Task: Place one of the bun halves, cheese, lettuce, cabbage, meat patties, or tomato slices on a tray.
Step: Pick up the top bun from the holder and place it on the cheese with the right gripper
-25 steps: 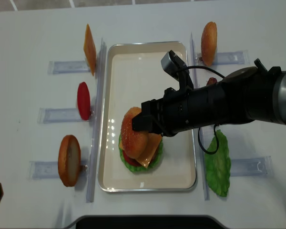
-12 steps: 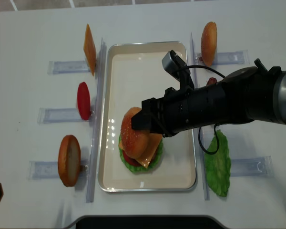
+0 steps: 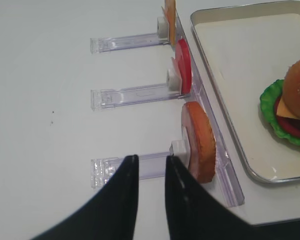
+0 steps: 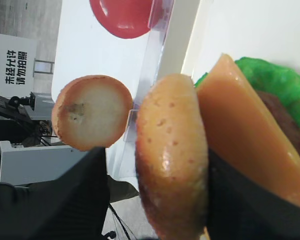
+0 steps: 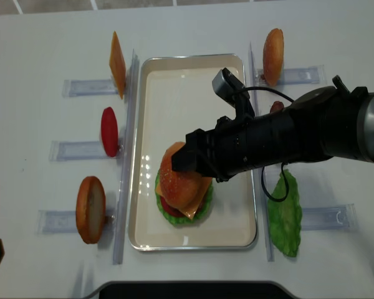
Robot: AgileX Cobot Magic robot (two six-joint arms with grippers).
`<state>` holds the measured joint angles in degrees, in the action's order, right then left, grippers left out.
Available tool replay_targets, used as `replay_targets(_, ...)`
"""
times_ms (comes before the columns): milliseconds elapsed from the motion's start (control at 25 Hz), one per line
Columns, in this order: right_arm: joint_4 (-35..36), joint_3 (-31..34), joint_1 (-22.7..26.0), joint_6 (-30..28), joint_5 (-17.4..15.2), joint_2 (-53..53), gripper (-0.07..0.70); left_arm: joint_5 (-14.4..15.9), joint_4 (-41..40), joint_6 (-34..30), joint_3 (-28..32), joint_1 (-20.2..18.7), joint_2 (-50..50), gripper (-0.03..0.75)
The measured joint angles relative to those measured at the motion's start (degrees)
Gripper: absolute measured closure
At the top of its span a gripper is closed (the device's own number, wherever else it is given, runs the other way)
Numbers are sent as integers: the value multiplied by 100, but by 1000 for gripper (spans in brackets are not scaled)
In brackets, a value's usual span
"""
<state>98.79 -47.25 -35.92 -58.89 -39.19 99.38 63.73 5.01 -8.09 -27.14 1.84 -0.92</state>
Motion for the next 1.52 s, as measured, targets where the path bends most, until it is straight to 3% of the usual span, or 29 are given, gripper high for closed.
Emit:
replay_targets(560, -482, 0, 0, 430, 376, 0, 179, 0, 0, 0, 0, 0, 0, 576)
replay_targets(1520, -1144, 0, 0, 835, 989, -643, 174, 0, 0, 0, 0, 0, 0, 576)
